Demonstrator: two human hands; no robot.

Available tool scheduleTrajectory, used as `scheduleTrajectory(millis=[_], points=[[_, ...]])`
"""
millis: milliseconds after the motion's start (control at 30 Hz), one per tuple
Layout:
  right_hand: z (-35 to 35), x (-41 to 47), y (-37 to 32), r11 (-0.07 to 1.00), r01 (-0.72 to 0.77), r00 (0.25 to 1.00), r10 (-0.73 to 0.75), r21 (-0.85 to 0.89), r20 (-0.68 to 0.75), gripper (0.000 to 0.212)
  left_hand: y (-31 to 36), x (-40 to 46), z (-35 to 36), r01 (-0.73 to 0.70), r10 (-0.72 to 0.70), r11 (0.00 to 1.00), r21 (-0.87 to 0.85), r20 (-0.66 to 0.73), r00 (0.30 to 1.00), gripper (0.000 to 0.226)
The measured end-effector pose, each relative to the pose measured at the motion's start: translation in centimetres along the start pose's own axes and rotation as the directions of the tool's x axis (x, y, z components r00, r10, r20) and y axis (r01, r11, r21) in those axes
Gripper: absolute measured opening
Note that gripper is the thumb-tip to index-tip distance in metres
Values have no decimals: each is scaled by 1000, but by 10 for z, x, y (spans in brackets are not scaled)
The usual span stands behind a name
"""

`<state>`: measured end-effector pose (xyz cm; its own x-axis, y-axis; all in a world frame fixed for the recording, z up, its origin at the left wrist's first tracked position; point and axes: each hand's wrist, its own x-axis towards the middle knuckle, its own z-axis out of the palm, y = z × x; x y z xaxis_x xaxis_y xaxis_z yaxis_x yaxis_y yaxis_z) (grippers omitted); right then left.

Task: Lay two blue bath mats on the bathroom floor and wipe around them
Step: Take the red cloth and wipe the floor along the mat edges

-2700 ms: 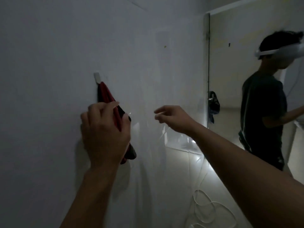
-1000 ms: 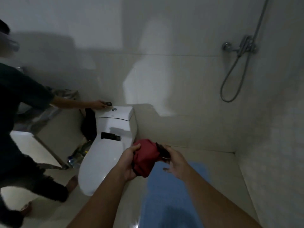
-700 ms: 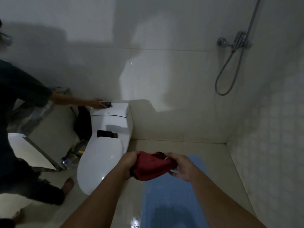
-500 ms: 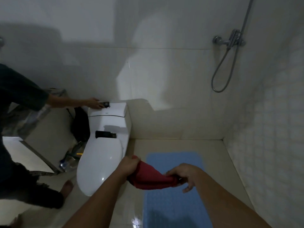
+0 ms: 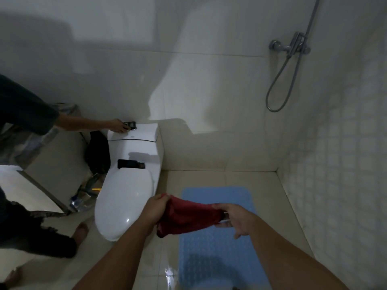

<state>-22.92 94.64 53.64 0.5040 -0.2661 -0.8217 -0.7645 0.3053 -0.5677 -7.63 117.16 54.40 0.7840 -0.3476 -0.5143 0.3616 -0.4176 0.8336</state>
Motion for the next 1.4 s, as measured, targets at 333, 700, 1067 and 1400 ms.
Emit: scheduleTrajectory(millis=[333, 700, 1067, 1400], points=[[14, 35, 0, 918, 385, 871, -395, -95, -291, 22, -15, 27, -30, -49, 106, 981, 189, -303, 947, 17], [16, 36, 6, 857, 438, 838, -499, -270, -223, 29, -21, 26, -49, -175, 258, 931, 320, -239, 936, 34], [16, 23, 8, 686, 420, 805, -584, -594, -105, 18, -35, 16, -60, -215, 282, 825, 523, -51, 958, 28], [32, 8, -5, 679, 426, 721, -654, -597, -230, 33, -38, 3, -62, -108, 382, 744, 659, -286, 879, 9]])
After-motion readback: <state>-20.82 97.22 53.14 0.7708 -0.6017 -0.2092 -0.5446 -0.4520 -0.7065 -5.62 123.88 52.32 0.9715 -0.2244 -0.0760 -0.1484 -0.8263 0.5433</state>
